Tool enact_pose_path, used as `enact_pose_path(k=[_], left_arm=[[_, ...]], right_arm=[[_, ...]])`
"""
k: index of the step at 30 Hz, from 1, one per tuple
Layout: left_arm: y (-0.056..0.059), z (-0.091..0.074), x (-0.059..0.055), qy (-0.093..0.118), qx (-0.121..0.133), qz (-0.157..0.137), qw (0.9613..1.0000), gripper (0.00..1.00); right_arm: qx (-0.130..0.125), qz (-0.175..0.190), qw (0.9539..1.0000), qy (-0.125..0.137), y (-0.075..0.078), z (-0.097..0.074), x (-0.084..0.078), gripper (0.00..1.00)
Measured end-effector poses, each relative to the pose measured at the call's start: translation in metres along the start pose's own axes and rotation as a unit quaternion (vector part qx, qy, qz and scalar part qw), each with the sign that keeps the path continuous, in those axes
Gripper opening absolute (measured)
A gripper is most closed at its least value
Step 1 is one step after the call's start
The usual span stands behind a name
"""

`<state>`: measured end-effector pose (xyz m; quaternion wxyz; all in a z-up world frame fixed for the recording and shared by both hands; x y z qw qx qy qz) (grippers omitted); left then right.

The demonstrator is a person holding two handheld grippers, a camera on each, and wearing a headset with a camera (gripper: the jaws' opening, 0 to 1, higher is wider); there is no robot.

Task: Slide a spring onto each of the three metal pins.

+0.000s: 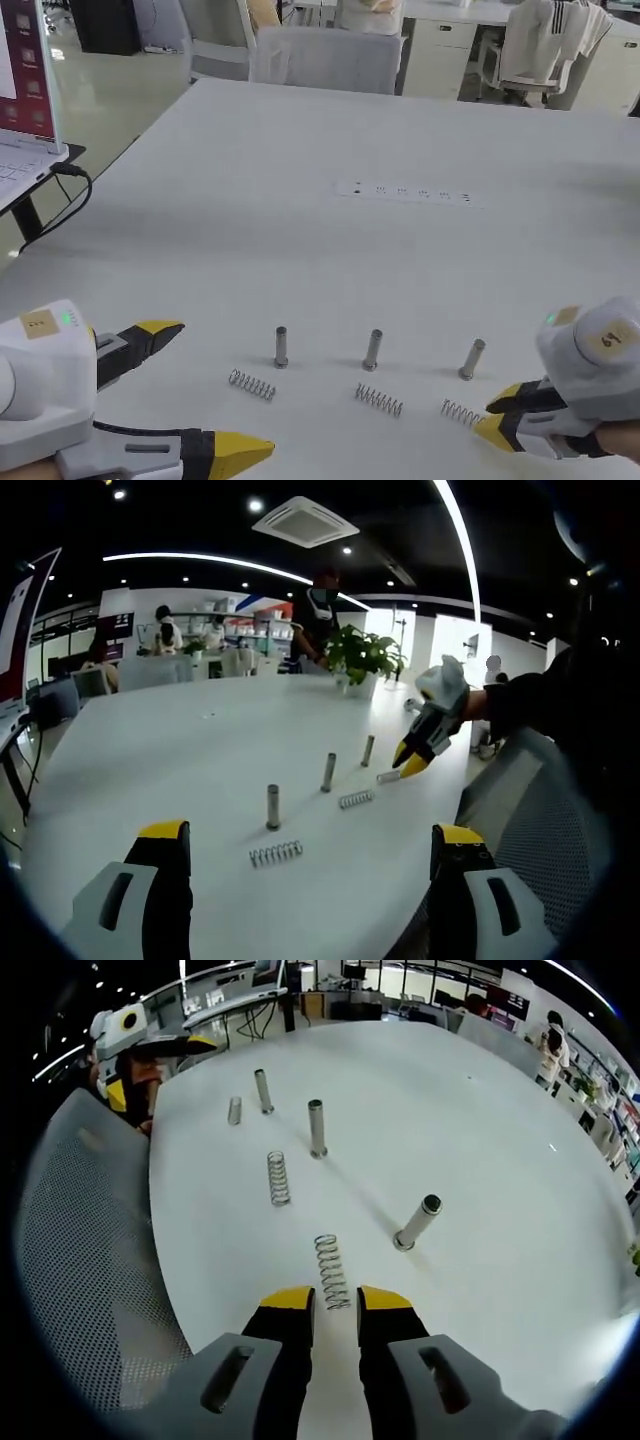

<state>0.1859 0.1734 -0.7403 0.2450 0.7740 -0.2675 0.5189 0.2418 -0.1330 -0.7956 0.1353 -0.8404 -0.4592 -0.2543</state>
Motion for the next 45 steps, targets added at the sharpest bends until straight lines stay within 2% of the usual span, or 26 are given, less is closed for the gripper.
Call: enact_pose_path(k=[17, 31, 45], left_arm=[[-0.001, 0.002, -0.003, -0.002, 0.0, -0.003, 1.0, 0.97], [-0.001, 0.003, -0.003, -0.003, -0.001, -0.002, 1.0, 0.97], [0.006, 0.007, -0.002, -0.008, -0.019, 0.003, 0.9998, 0.93]], right_arm=[[0.019, -0.033, 0.9984, -0.043, 0.003, 0.009, -0.004, 0.12], [0.019, -0.057, 0.9968, -0.052, 0.002, 0.008, -0.003, 0.09], [0.02, -0.043, 0.998, -0.042, -0.001, -0.001, 0.001, 0.08]])
Point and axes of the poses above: the centre of the closed fingertips' face, and the gripper's own axes: z roughly forward along the fingers, y roughly to its right, x roughly out of its top, the point moved 6 cm from there along -z, roughly backward along the fingers
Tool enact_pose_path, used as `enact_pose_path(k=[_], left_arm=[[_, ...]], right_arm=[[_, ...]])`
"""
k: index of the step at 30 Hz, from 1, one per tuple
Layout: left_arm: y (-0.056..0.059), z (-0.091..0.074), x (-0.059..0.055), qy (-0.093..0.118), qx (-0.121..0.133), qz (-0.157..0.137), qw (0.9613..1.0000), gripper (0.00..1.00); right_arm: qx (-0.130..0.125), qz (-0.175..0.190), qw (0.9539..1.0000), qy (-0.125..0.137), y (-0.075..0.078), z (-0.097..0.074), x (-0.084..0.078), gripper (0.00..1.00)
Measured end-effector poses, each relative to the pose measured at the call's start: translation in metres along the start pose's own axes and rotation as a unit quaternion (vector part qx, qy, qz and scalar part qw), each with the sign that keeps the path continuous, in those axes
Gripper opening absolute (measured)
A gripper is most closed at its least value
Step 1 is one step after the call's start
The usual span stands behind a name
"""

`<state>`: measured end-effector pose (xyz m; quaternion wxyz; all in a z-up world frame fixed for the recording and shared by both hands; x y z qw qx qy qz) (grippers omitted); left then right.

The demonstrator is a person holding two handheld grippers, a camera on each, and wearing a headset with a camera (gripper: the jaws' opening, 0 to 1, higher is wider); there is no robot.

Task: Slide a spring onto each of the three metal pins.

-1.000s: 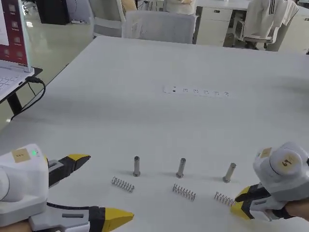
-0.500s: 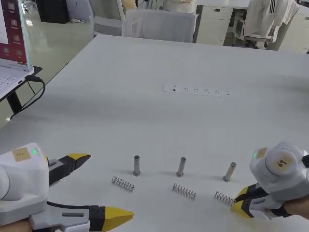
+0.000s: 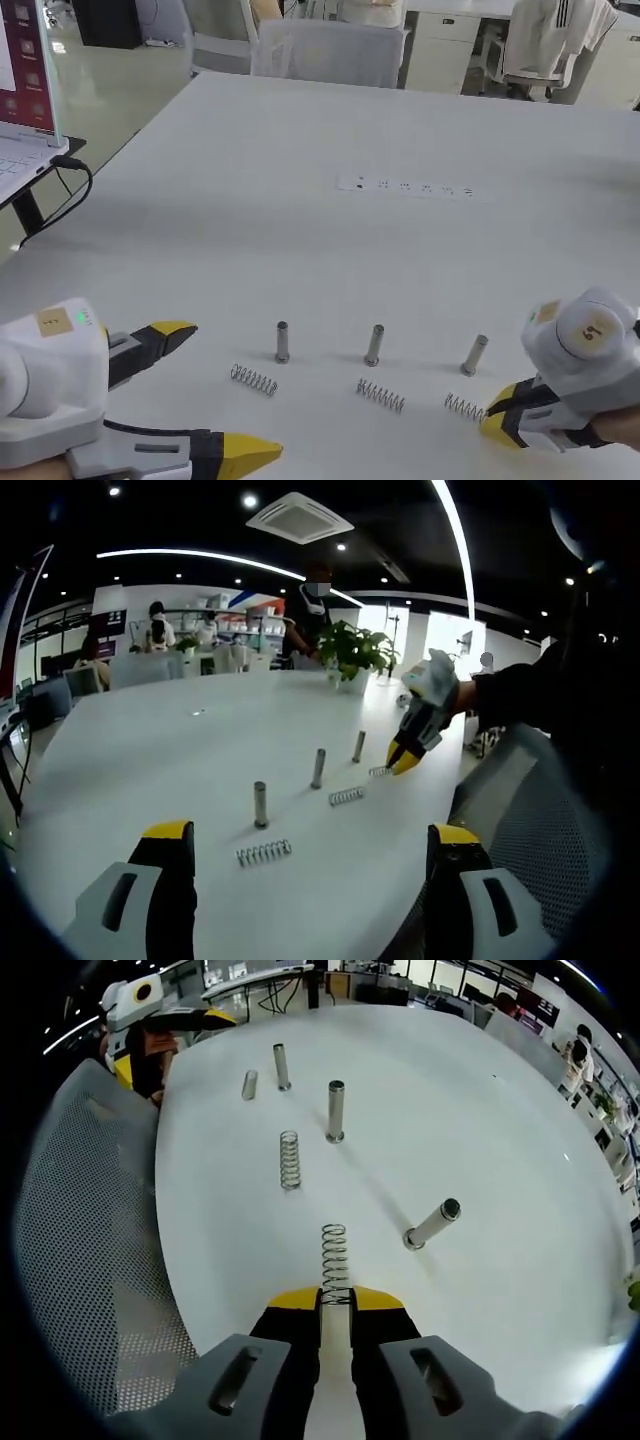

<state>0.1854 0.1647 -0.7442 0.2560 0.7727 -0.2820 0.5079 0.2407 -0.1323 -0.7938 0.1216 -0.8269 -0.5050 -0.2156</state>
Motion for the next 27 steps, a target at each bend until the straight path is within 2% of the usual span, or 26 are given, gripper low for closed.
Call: enact_pose_path(k=[9, 13, 19, 24, 27], left_arm=[[0.009, 0.004, 0.001, -0.007, -0.033, 0.009, 0.9994, 0.83], [0.017, 0.008, 0.003, -0.012, -0.064, 0.01, 0.9978, 0.74], [0.027, 0.017, 0.011, -0.011, -0.099, 0.02, 0.9948, 0.69], [0.027, 0.02, 0.017, -0.005, -0.106, 0.028, 0.994, 0.66], [0.027, 0.021, 0.021, 0.0, -0.116, 0.025, 0.993, 0.63]], right_arm=[[0.006, -0.011, 0.9998, 0.016, -0.011, -0.013, 0.012, 0.08], [0.011, -0.023, 0.9994, 0.025, -0.017, -0.019, 0.022, 0.08], [0.016, -0.04, 0.9985, 0.035, -0.025, -0.026, 0.036, 0.08], [0.026, -0.053, 0.9973, 0.043, -0.033, -0.031, 0.047, 0.08], [0.036, -0.063, 0.9957, 0.058, -0.041, -0.035, 0.058, 0.08]])
Point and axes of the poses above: the centre of the closed fingertips' face, and the gripper's own axes: z roughly forward along the fingers, y roughly to its right, x roughly out of its top, the point moved 6 cm from there along -z, roughly backward along the fingers
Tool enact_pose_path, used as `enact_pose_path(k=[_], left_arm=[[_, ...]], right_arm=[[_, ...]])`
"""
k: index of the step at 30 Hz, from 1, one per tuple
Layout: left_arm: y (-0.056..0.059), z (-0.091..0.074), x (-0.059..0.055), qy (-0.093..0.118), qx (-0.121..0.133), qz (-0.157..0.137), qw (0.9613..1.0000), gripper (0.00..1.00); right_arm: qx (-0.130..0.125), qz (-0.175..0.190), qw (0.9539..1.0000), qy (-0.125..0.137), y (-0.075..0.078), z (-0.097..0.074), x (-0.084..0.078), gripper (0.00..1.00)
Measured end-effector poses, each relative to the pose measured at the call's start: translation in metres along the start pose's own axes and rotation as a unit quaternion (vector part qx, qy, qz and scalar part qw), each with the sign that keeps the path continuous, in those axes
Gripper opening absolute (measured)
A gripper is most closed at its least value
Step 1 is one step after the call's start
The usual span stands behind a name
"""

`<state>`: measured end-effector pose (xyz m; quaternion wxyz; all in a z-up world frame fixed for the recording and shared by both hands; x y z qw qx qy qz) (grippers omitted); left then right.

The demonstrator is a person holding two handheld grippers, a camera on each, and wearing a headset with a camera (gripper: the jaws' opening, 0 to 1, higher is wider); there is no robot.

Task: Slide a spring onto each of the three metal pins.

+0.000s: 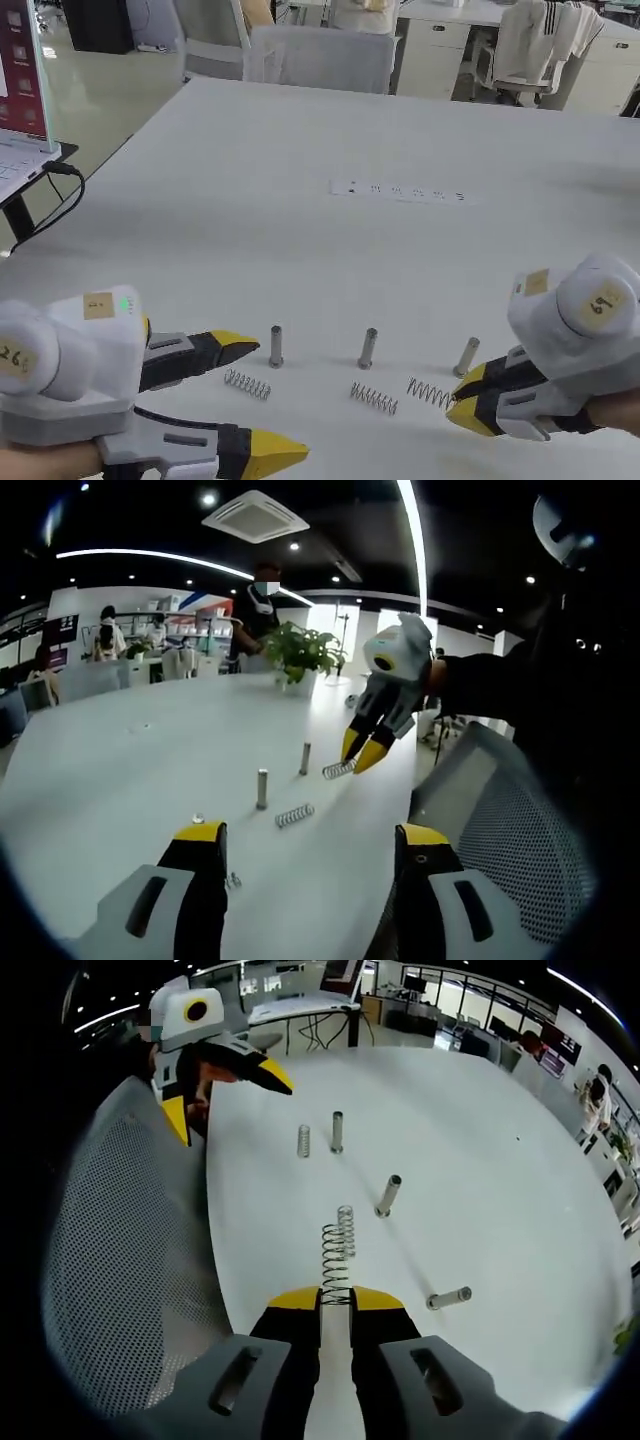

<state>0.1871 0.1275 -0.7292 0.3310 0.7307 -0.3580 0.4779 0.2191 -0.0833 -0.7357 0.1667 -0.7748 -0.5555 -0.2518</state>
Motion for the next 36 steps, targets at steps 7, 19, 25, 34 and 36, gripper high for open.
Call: enact_pose_path(k=[7, 19, 25, 34, 36], left_arm=[[0.003, 0.006, 0.01, 0.001, -0.015, 0.013, 0.9998, 0.6], [0.016, 0.017, 0.02, 0.008, -0.062, 0.035, 0.9974, 0.39], [0.022, 0.02, 0.022, 0.011, -0.077, 0.041, 0.9961, 0.33], [0.028, 0.024, 0.023, 0.006, -0.094, 0.061, 0.9937, 0.24], [0.029, 0.025, 0.023, 0.004, -0.097, 0.067, 0.993, 0.23]], right_arm=[[0.011, -0.034, 0.9993, 0.012, -0.011, -0.005, 0.022, 0.08], [0.033, -0.084, 0.9957, 0.019, -0.029, -0.008, 0.046, 0.08], [0.048, -0.105, 0.993, 0.025, -0.038, -0.01, 0.053, 0.08], [0.062, -0.132, 0.9892, 0.02, -0.048, -0.008, 0.06, 0.08], [0.065, -0.137, 0.9883, 0.019, -0.049, -0.008, 0.061, 0.08]])
Point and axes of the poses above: the centre of the closed fingertips' face, and the gripper's own axes: z roughly forward along the fingers, y roughly to its right, x roughly out of its top, the point moved 6 cm from there along -z, roughly backward along the fingers
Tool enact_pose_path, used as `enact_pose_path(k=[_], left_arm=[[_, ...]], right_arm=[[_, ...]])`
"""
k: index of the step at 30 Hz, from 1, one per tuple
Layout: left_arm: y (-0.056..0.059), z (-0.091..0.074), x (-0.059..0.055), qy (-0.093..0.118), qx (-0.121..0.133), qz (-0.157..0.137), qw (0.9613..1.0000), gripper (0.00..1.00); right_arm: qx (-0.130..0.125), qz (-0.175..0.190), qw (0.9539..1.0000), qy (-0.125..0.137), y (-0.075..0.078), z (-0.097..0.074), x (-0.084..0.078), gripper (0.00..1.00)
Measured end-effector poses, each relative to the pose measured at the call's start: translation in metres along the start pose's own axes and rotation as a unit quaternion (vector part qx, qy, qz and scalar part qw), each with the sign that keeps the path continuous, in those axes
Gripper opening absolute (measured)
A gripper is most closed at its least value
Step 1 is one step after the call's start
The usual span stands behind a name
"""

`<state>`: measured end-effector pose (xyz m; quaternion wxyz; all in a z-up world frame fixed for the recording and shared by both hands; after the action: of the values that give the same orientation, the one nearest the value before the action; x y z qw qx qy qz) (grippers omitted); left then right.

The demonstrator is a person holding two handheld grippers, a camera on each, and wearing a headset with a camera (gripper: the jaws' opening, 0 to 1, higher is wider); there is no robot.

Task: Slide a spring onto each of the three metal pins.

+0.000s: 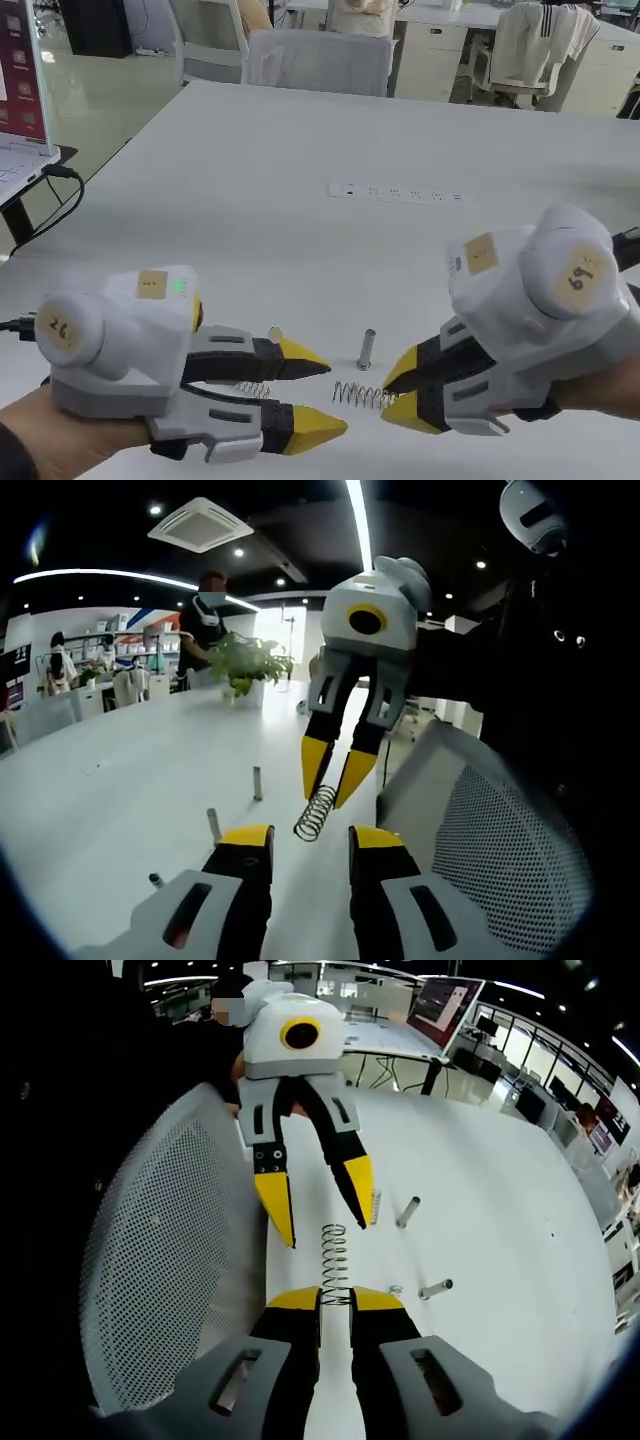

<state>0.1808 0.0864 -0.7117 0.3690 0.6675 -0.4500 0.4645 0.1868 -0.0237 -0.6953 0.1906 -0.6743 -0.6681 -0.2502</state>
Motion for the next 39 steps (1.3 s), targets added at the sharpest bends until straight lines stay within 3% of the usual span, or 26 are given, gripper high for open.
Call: enact_pose_path(k=[17, 35, 39], left_arm=[[0.008, 0.005, -0.002, -0.017, -0.024, 0.025, 0.9993, 0.05], [0.014, 0.006, -0.004, -0.027, -0.046, 0.028, 0.9982, 0.02], [0.016, 0.005, -0.001, -0.019, -0.049, 0.028, 0.9982, 0.02]], right_arm=[[0.017, -0.026, 0.9995, -0.004, -0.008, 0.003, 0.003, 0.08], [0.029, -0.031, 0.9991, 0.0, -0.012, 0.005, 0.001, 0.09], [0.031, -0.027, 0.9992, -0.001, -0.011, 0.007, -0.001, 0.12]])
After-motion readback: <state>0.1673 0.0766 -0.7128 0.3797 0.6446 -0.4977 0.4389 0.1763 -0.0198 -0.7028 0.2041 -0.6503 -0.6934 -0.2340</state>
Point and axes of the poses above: the centre of the closed fingertips' face, and the gripper's own axes: z roughly forward along the fingers, y roughly to its right, x roughly out of its top, the point moved 6 cm from there along -z, roughly backward along the fingers
